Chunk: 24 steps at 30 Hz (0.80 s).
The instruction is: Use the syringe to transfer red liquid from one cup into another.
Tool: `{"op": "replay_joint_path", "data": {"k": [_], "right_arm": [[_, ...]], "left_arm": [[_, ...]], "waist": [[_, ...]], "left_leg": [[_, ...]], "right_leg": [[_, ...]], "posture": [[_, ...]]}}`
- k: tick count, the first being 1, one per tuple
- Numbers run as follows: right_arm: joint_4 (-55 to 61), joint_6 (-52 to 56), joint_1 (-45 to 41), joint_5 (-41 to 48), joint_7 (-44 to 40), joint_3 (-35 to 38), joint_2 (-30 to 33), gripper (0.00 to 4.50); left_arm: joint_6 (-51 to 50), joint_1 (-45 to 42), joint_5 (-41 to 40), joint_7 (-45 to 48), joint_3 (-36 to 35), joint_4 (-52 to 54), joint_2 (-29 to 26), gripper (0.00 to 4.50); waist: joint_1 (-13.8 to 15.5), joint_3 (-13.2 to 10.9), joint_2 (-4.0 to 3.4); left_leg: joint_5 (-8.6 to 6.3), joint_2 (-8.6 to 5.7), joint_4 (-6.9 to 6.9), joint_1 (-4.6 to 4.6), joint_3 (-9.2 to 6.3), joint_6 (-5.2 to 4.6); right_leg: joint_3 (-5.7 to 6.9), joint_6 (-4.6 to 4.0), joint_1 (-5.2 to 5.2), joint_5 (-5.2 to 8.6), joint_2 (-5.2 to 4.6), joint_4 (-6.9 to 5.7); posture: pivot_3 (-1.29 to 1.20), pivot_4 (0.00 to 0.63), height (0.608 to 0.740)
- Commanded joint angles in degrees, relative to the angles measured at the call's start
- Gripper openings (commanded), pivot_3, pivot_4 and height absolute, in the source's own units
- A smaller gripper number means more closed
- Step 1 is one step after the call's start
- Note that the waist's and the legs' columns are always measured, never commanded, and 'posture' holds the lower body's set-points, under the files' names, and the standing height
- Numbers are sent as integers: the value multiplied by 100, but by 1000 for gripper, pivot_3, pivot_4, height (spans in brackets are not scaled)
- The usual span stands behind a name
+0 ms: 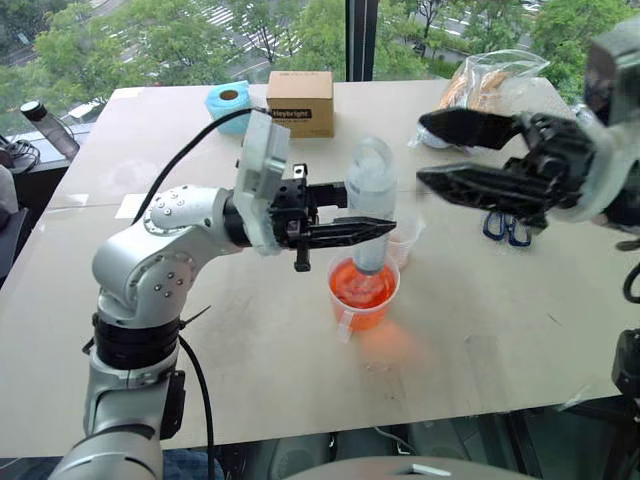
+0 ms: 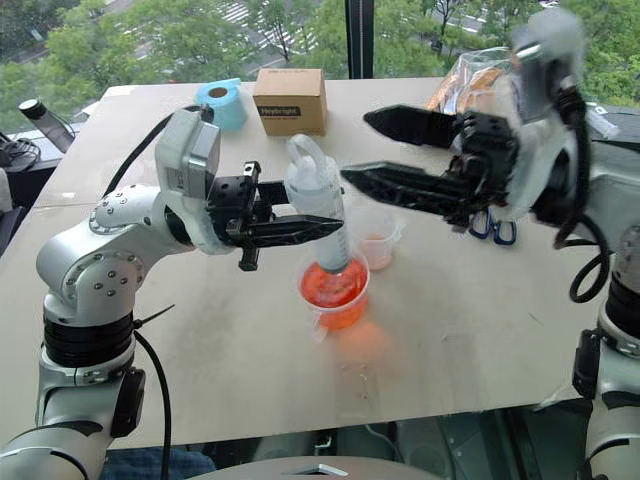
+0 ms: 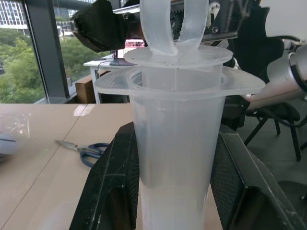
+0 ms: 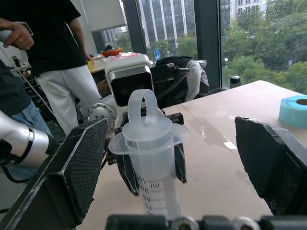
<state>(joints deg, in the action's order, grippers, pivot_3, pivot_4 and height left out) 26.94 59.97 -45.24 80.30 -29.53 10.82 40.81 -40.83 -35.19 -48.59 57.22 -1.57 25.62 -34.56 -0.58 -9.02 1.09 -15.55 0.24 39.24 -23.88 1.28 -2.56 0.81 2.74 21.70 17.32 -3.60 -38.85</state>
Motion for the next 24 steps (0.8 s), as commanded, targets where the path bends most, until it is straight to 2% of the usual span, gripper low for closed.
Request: {"op": "replay_joint_path", "data": {"k": [1,5,8,14,15,24], "right_arm": [[269,-131,-132,-92,361,-176,-65,4500],[243,-164,-209,229,769,-214,-197,4500],[221,-110,-208,451,1054,-280,-210,3020],[224,16,-111,380,955,-450,-16,217],[226,24,-97,407,938,-462,7,45],[286,56,59,545,998,-605,90,45]], "left_arm": [[202,25,159,-66,89,-3,72,1386],[380,113,394,29,265,-75,103,1386],[368,116,382,2,275,-92,151,1386],[319,-12,295,-46,199,-232,238,1386],[356,-34,340,-7,211,-251,218,1386],[504,-35,518,116,267,-321,248,1386]], "waist": [[2,0,0],[-7,0,0],[-10,0,0],[-7,0,0],[-6,0,0],[-9,0,0]], "left_leg": [[0,0,0,0,0,0],[0,0,0,0,0,-1],[0,0,-2,0,0,0],[-1,0,-2,0,0,-1],[-1,0,-2,0,0,-2],[-3,0,-3,0,1,-5]], "right_leg": [[0,0,0,0,0,0],[0,0,0,0,0,0],[0,-1,1,0,0,1],[0,0,1,0,0,1],[0,0,1,0,0,1],[0,0,0,0,0,3]], "posture": [[0,150,740],[0,150,740],[0,150,740],[0,150,740],[0,150,740],[0,150,740]]}}
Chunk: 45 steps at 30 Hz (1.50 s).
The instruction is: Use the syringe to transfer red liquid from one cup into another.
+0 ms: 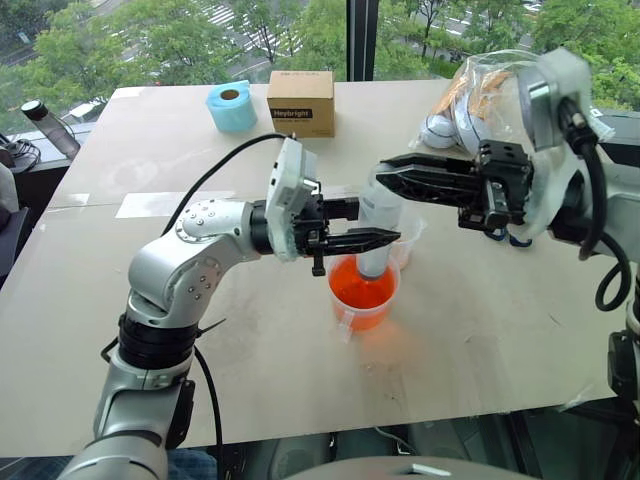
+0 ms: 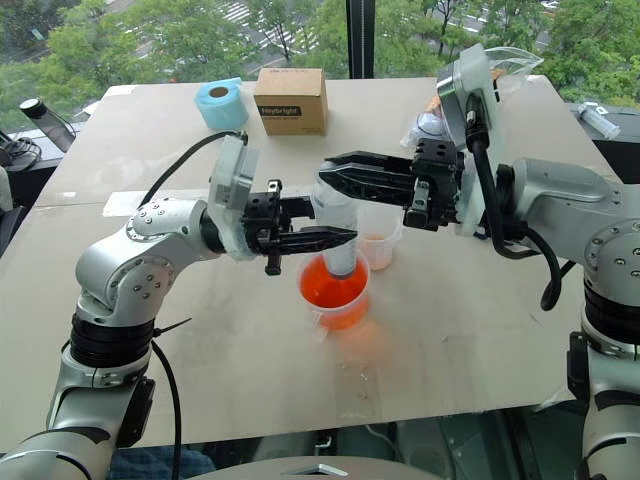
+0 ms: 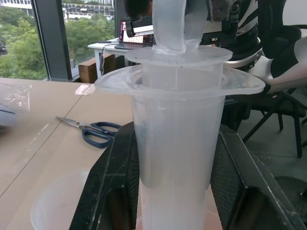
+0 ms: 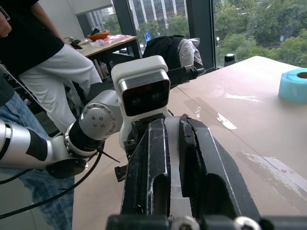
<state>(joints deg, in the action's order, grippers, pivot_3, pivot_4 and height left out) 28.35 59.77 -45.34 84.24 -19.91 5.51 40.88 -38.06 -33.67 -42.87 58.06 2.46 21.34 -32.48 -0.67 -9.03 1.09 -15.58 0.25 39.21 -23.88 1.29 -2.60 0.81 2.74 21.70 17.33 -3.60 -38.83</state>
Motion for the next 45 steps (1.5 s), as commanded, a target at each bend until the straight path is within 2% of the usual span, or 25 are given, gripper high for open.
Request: {"op": "replay_joint_path", "data": {"k": [1,8,14,23,45], "right_arm": [[141,106,91,138,88,-108,98,45],[136,125,195,153,146,-209,139,45],[-158,-112,-12,653,493,-8,-37,45],[-575,-172,-401,1016,697,213,104,45],[-729,-89,-744,1014,705,247,252,45]], "left_arm": [[230,-193,-49,38,-137,111,50,1386],[318,-153,71,173,-85,131,34,1386],[384,29,192,290,-8,226,-16,1386],[583,302,270,445,160,246,-118,1386],[545,303,204,294,290,250,-52,1386]], "waist": [[0,0,0],[1,0,0],[-2,-1,0],[-1,-2,0],[1,-2,0]], "left_leg": [[0,0,0,0,0,0],[-1,0,0,0,0,-2],[-1,0,-1,0,0,-2],[-2,1,-3,0,0,-3],[-5,1,-4,-1,0,-8]], "right_leg": [[0,0,0,0,0,0],[0,0,0,0,0,2],[0,0,0,0,0,2],[0,0,0,0,-1,4],[0,0,0,0,-1,7]], "posture": [[0,150,740],[0,150,740],[0,150,740],[0,150,740],[0,150,740]]}}
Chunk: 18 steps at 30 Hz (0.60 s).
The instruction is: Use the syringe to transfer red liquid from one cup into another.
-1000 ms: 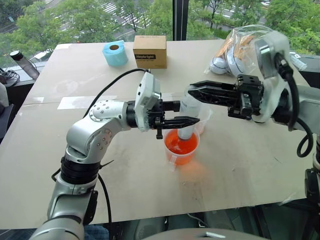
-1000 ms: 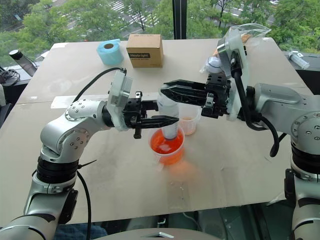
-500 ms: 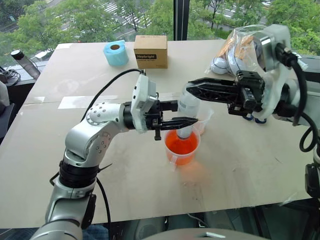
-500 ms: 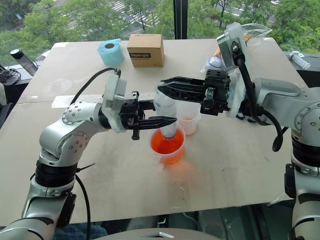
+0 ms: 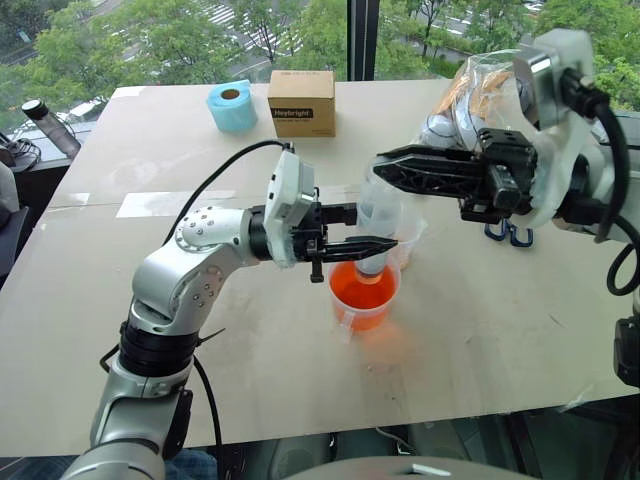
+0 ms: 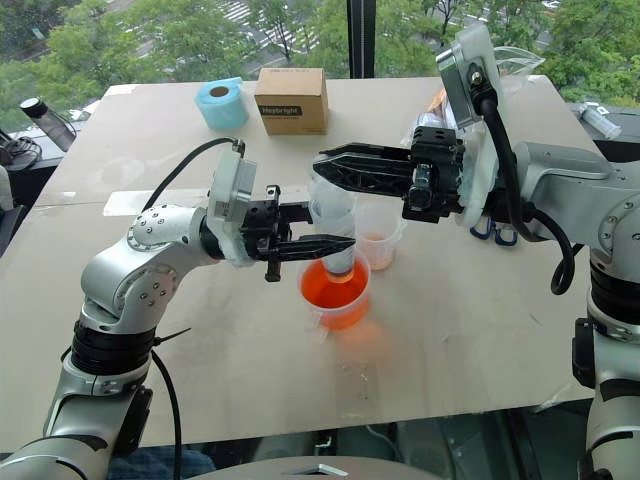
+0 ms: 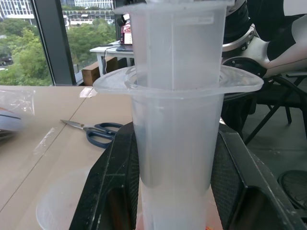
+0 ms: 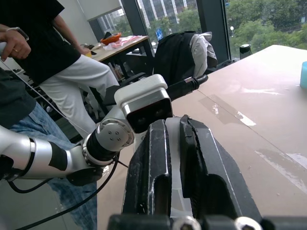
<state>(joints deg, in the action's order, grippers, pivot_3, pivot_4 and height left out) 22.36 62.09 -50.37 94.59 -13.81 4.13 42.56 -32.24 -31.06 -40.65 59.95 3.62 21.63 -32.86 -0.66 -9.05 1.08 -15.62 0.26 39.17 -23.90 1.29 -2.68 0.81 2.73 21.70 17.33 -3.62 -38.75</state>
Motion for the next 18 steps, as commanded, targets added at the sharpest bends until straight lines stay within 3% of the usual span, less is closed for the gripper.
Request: {"op": "replay_joint_path", "data": {"k": [1,7,13,16,18], "right_arm": [[-131,-320,-237,-20,103,382,81,45],[-150,-271,-204,68,106,349,88,45],[-197,-283,-190,223,44,386,107,2524],[-389,-321,-247,410,-33,567,217,4122],[-556,-402,-284,673,-72,743,263,4343]], "left_arm": [[-26,29,-12,107,179,215,-8,1386],[-16,-5,-16,59,174,215,23,1386],[-18,-12,-34,51,137,245,-19,1386],[-37,-96,-92,18,67,236,-13,1386],[-93,-244,-210,-13,-44,207,-7,1386]], "waist": [[0,0,0],[0,0,0],[3,-1,0],[-3,-2,-1],[2,-4,0]], "left_leg": [[0,0,0,0,0,0],[0,0,-1,0,0,0],[-1,0,-1,-2,1,-1],[0,1,-3,-1,0,-1],[-1,1,-3,-2,1,-1]], "right_leg": [[0,0,0,0,0,0],[0,0,0,0,0,0],[0,0,0,0,-1,3],[0,-1,1,0,0,3],[0,-1,1,0,0,4]], "posture": [[0,150,740],[0,150,740],[0,150,740],[0,150,740],[0,150,740]]}}
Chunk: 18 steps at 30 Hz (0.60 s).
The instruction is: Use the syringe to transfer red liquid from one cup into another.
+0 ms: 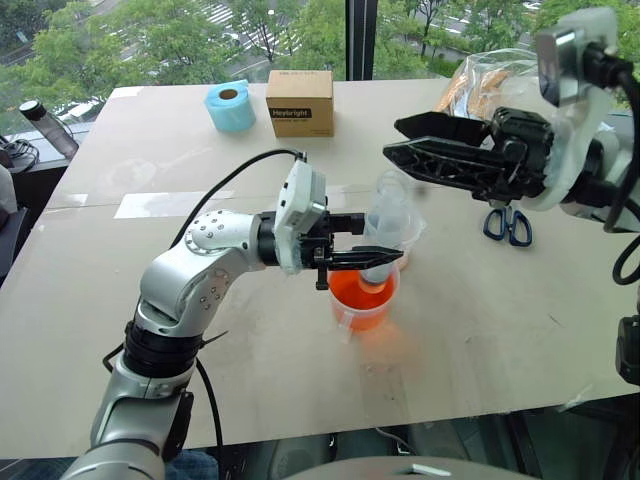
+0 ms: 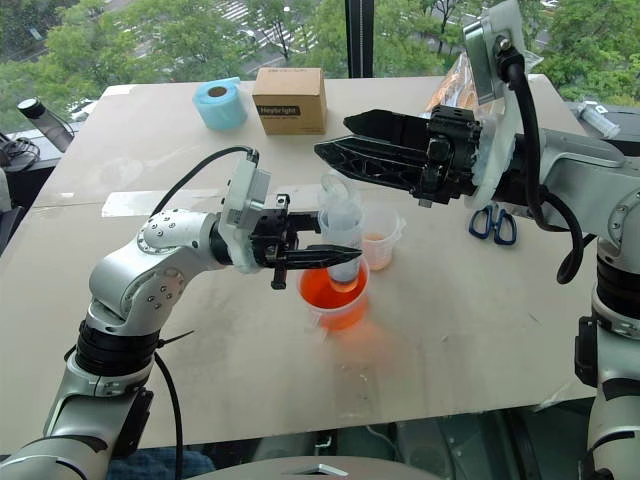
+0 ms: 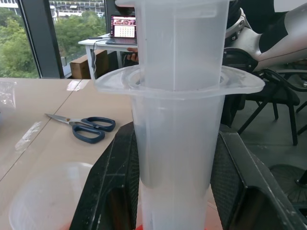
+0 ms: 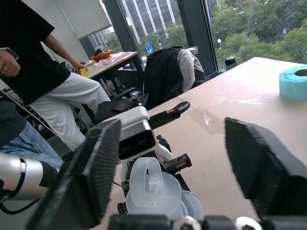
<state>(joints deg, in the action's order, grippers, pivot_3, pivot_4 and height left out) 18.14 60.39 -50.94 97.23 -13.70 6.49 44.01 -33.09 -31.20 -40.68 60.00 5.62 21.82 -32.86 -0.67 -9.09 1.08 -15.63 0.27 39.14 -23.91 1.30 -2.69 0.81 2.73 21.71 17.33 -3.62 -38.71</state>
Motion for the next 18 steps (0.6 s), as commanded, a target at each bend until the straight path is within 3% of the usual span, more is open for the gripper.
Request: {"op": "replay_joint_path", "data": {"k": [1,5,10,18], "right_arm": [[-219,-304,-246,514,-55,591,102,4343],[-585,-523,-341,719,90,843,76,4343],[-1086,-617,-569,310,-52,1067,236,4343],[-852,-638,-547,-2,-108,1060,123,4343]], "left_arm": [[-98,-360,-351,-35,-344,172,-13,1386],[-247,-878,-835,73,-721,58,-49,1386],[-408,-1521,-1005,236,-896,-349,-202,1386],[591,-1941,-56,246,-676,-1537,275,1386]], "waist": [[7,-2,2],[15,-4,4],[5,-6,2],[9,-6,2]], "left_leg": [[-1,0,0,-1,0,-1],[-1,0,1,-6,-2,-1],[0,0,-1,-6,2,0],[0,0,-5,-6,6,0]], "right_leg": [[0,0,0,0,0,2],[5,0,0,0,0,8],[3,1,-1,0,2,14],[2,1,0,0,3,17]], "posture": [[0,150,740],[0,150,740],[0,150,740],[0,150,740]]}}
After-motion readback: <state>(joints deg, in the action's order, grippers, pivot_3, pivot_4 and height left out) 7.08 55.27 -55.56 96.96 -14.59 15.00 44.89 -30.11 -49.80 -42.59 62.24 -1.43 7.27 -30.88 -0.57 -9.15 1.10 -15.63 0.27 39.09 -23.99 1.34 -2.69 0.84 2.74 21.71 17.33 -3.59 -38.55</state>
